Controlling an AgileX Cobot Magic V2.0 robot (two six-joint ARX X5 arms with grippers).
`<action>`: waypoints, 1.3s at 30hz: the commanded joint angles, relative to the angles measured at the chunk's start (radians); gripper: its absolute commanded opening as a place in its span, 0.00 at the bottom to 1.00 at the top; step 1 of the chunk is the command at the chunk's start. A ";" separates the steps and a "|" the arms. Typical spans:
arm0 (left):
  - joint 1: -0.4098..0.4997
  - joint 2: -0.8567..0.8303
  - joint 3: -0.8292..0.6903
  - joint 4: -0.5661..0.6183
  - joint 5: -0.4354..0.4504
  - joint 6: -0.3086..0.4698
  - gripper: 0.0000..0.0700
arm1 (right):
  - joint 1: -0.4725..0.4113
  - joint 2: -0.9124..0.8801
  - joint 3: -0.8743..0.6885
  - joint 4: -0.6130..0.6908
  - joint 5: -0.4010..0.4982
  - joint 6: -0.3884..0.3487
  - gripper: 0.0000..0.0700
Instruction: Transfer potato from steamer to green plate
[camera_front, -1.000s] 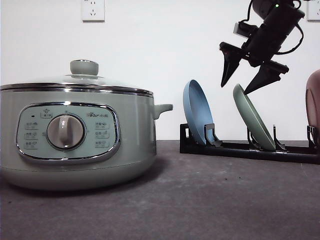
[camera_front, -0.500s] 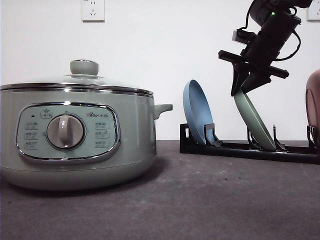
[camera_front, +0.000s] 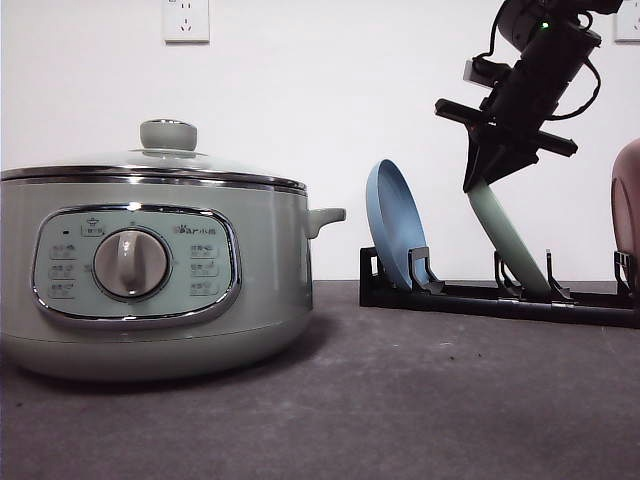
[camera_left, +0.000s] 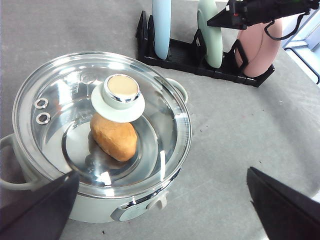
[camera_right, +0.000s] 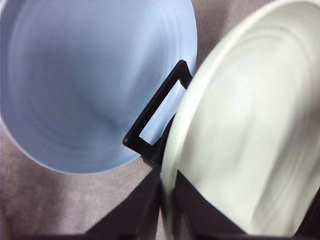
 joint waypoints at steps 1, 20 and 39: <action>-0.002 0.005 0.020 0.008 0.005 0.008 0.97 | 0.003 -0.033 0.025 0.012 0.000 -0.008 0.01; -0.002 0.006 0.020 0.012 0.005 0.009 0.97 | 0.124 -0.402 0.025 -0.223 0.010 -0.114 0.01; -0.002 0.006 0.020 0.012 0.005 0.009 0.97 | 0.625 -0.514 -0.165 -0.666 0.362 -0.239 0.01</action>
